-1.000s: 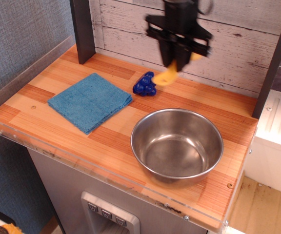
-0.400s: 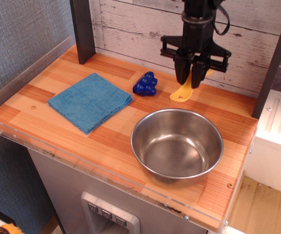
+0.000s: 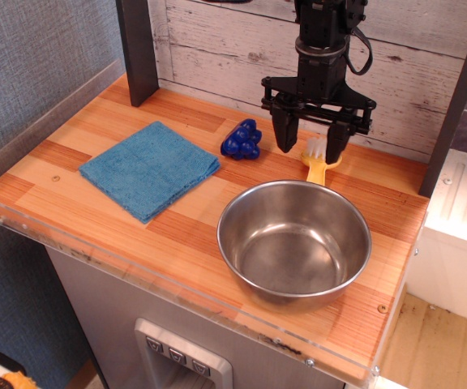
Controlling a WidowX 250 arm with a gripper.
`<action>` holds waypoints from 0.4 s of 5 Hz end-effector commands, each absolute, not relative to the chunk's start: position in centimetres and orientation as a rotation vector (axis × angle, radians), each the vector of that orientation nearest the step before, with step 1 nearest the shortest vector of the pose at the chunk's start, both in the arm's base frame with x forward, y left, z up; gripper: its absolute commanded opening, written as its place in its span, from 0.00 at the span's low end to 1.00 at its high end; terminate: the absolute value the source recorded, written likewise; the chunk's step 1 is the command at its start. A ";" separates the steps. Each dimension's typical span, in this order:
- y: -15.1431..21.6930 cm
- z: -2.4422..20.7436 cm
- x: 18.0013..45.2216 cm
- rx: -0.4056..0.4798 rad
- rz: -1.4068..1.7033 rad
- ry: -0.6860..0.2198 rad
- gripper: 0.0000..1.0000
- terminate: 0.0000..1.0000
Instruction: Pickup the spatula and place it behind the pot
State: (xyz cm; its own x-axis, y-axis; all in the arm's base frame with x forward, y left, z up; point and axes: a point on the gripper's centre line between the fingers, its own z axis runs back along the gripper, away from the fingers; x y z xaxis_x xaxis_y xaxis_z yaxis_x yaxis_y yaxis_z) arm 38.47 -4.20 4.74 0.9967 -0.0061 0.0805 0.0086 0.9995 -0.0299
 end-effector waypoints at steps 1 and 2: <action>-2.4 12.5 36.3 0.016 -0.068 -0.242 1.00 0.00; -0.7 13.8 33.8 0.001 -0.068 -0.251 1.00 0.00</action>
